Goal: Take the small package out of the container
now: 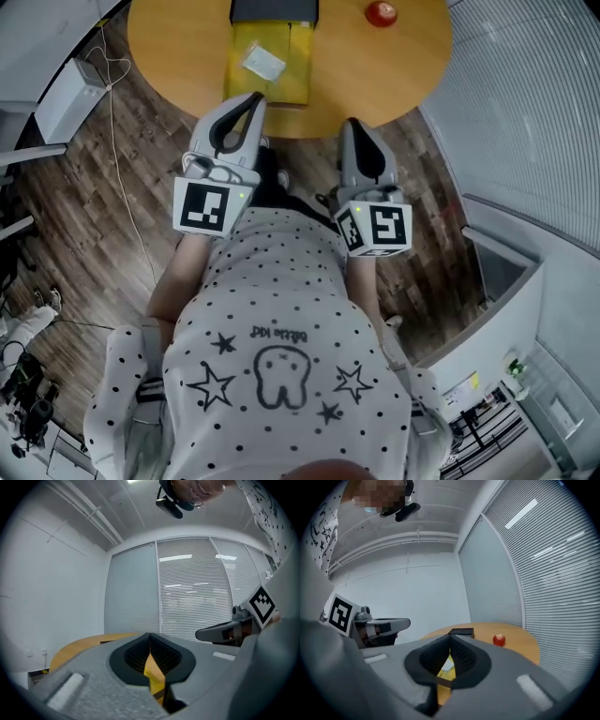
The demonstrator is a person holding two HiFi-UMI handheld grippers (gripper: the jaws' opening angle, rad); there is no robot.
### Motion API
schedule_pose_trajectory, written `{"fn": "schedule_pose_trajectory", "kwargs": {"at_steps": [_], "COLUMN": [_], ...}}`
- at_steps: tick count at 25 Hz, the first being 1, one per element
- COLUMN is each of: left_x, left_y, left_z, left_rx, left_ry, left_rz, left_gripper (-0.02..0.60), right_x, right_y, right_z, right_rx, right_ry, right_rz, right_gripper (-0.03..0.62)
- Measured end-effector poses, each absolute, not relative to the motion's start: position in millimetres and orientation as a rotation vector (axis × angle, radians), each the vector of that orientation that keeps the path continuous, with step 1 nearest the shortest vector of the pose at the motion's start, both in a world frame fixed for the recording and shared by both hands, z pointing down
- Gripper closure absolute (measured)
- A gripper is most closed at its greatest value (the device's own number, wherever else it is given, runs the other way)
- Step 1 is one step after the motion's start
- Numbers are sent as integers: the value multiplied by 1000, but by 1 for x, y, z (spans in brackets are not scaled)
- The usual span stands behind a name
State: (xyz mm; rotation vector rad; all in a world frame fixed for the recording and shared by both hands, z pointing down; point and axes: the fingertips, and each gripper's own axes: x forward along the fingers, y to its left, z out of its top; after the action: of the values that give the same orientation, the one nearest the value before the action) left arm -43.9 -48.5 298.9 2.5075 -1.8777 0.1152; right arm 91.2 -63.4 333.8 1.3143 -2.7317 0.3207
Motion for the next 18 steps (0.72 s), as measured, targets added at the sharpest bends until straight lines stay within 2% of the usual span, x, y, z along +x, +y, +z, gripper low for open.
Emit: {"fn": "schedule_pose_trajectory", "kwargs": {"at_steps": [8,18], "left_x": [-87,-85], "left_y": [-108,-129], "left_z": [303,300], "left_rx": [2501,2505], "left_ry": [-1835,-1782], "left_rz": [111,112], "left_gripper": [569,571], "right_x": [56,66], "right_y": [-116,-134], "right_z": [333,325], "right_rx": [1345,1362], "right_ry": [-2684,-2645], "right_rz": [335,320], "right_gripper": [589,589]}}
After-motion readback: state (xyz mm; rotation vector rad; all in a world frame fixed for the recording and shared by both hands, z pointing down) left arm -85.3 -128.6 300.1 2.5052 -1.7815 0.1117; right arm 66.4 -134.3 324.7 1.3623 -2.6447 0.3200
